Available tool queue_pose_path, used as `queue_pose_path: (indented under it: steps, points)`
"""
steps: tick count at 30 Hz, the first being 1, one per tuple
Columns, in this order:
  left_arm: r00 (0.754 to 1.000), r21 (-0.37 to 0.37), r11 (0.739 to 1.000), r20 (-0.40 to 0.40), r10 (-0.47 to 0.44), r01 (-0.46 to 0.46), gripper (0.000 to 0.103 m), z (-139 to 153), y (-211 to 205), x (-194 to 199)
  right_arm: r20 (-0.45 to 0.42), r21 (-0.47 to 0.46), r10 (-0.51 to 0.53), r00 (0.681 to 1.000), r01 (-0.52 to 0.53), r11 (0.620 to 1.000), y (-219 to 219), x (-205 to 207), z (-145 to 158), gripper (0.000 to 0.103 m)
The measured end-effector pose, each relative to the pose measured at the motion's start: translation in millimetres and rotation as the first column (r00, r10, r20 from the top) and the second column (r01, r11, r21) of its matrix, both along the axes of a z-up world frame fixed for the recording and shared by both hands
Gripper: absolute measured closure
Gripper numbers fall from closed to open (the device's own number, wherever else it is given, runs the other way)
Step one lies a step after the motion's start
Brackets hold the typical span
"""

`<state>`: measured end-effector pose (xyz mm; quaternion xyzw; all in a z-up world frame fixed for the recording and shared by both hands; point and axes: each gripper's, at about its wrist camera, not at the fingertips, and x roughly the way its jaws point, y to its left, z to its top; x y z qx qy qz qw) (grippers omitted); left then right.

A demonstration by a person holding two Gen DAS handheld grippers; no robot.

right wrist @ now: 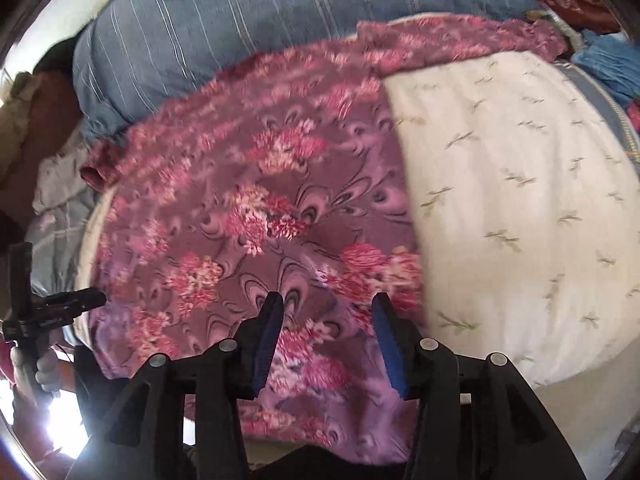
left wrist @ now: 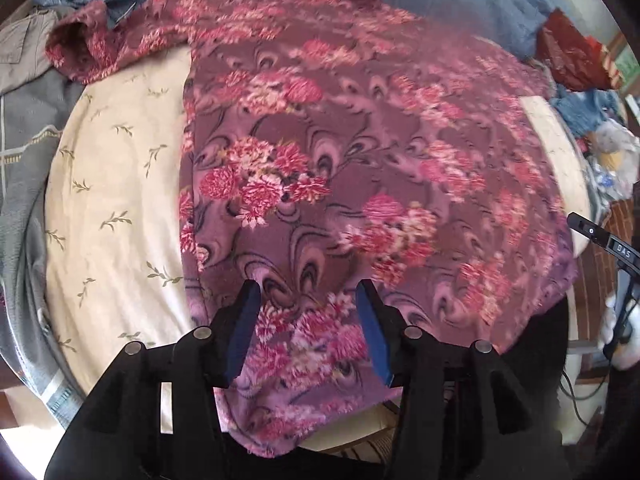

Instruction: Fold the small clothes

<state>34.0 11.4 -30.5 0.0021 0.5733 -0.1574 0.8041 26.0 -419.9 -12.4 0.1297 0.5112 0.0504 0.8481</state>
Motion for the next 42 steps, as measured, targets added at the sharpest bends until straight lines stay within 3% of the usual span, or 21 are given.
queue_pose_path:
  steps: [1, 2, 4, 7, 8, 11, 12, 15, 18, 20, 22, 24, 25, 27, 31, 34, 36, 38, 40, 41, 42]
  points:
    - [1.000, -0.009, 1.000, 0.002, -0.005, 0.005, 0.054, 3, 5, -5, -0.004, -0.003, -0.004, 1.000, 0.004, 1.000, -7, -8, 3, 0.042]
    - [1.000, -0.012, 1.000, -0.004, -0.007, 0.007, 0.053, 3, 9, -7, -0.029, -0.011, -0.008, 1.000, 0.007, 1.000, -15, -17, 1, 0.029]
    - [0.999, -0.009, 1.000, -0.032, 0.002, -0.002, 0.053, -3, 17, -11, -0.084, -0.032, -0.015, 0.996, 0.013, 0.999, -23, -33, -10, 0.026]
    - [0.997, -0.017, 1.000, -0.079, 0.021, -0.023, 0.053, -16, 20, -12, -0.135, 0.025, 0.018, 0.991, -0.015, 1.000, -23, -49, -35, 0.026]
    - [0.996, -0.010, 0.999, -0.079, 0.030, -0.031, 0.053, -18, 19, -12, -0.113, 0.047, 0.038, 0.993, -0.033, 0.998, -18, -52, -41, 0.030]
    - [0.997, 0.008, 1.000, -0.072, 0.026, -0.026, 0.053, -11, 14, -11, -0.092, 0.030, 0.123, 0.988, -0.121, 0.992, 1, -54, -49, 0.095]
    - [0.997, 0.002, 1.000, -0.078, 0.023, -0.023, 0.053, -9, 14, -11, -0.068, 0.070, 0.129, 0.989, -0.124, 0.990, 2, -55, -40, 0.098]
    - [0.998, 0.001, 1.000, -0.067, 0.018, -0.018, 0.052, -1, 17, -11, 0.119, 0.206, 0.104, 0.987, -0.127, 0.970, -14, -66, 14, 0.098]
    - [0.997, 0.022, 0.999, -0.066, 0.033, -0.031, 0.052, -5, 21, -9, 0.221, 0.340, -0.029, 0.975, -0.049, 0.939, -53, -74, 40, 0.098]
    - [0.994, 0.019, 0.998, -0.095, 0.055, -0.053, 0.052, -15, 25, -4, 0.165, 0.311, -0.090, 0.982, 0.035, 0.950, -67, -67, 28, 0.098]
    - [0.995, 0.014, 0.999, -0.081, 0.053, -0.052, 0.049, -13, 24, -5, 0.018, 0.222, -0.133, 0.991, 0.125, 0.967, -71, -55, -6, 0.097]
    - [0.997, 0.039, 0.999, -0.072, 0.037, -0.034, 0.049, -11, 21, -8, -0.137, 0.119, -0.164, 0.977, 0.180, 0.976, -70, -47, -36, 0.091]
    - [0.997, 0.045, 0.999, -0.073, 0.024, -0.021, 0.049, -10, 20, -9, -0.166, 0.084, -0.175, 0.970, 0.191, 0.978, -70, -45, -40, 0.091]
    - [0.997, 0.027, 1.000, -0.076, 0.006, -0.004, 0.049, -1, 18, -8, -0.129, 0.094, -0.195, 0.972, 0.207, 0.974, -70, -42, -26, 0.091]
    - [1.000, 0.009, 1.000, 0.028, -0.013, 0.013, 0.048, 28, 4, 3, 0.109, 0.136, -0.171, 0.979, 0.156, 0.978, -60, -28, 31, 0.082]
    - [0.996, 0.000, 1.000, 0.085, 0.012, -0.012, 0.040, 32, -11, 24, 0.221, 0.129, -0.119, 0.968, 0.092, 0.987, -41, -9, 49, 0.075]
    - [0.997, -0.004, 0.999, 0.052, 0.049, -0.048, 0.039, 13, -24, 43, 0.242, 0.130, -0.099, 0.965, 0.069, 0.989, -33, 10, 42, 0.075]
    - [0.998, 0.016, 0.998, 0.002, 0.064, -0.064, 0.039, -8, -28, 52, 0.204, 0.139, -0.090, 0.975, 0.062, 0.988, -20, 28, 15, 0.075]
    - [0.995, 0.064, 0.997, 0.091, 0.045, -0.051, 0.030, -10, -37, 45, 0.078, 0.092, -0.070, 0.995, 0.063, 0.994, -10, 43, -26, 0.076]
    - [0.995, 0.092, 0.995, 0.095, 0.022, -0.031, 0.030, -10, -42, 43, 0.066, 0.079, -0.071, 0.995, 0.066, 0.995, -6, 45, -39, 0.076]
    - [0.996, 0.121, 0.993, 0.091, 0.000, -0.012, 0.030, -10, -46, 40, 0.119, 0.097, -0.077, 0.990, 0.066, 0.993, -8, 41, -34, 0.073]
